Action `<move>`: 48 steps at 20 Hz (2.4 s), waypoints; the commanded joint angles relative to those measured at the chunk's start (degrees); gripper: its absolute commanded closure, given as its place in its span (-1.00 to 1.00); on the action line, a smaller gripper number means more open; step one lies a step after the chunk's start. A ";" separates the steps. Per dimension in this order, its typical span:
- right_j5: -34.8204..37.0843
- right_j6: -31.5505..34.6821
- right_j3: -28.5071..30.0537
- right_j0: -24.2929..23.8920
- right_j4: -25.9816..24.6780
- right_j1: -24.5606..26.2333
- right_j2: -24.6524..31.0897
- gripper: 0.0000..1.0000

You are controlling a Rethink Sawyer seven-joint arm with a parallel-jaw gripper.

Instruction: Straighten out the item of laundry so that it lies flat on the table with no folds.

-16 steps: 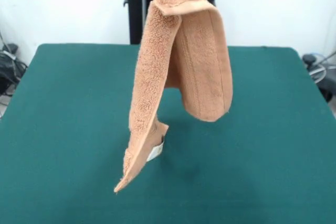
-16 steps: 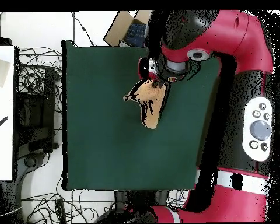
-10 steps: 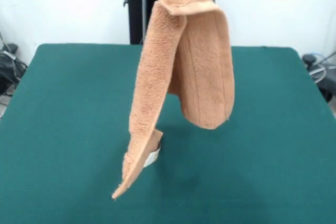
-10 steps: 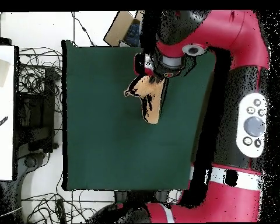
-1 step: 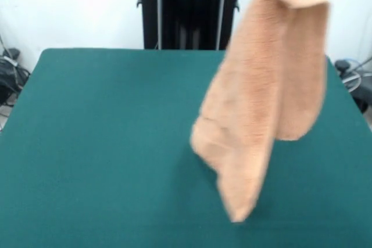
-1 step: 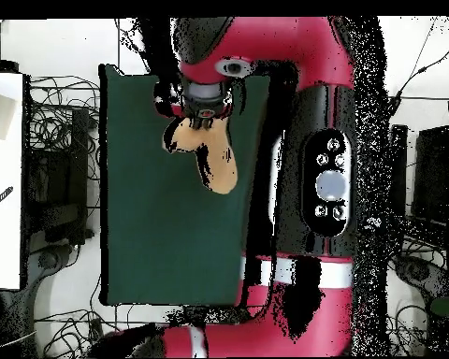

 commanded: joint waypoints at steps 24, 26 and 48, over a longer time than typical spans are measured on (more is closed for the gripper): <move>-24.04 28.84 35.30 9.18 10.32 -18.04 -8.57 1.00; -28.80 27.83 38.67 8.82 11.16 -18.63 -8.54 1.00; -54.16 9.71 65.14 -3.66 41.37 -24.94 5.81 1.00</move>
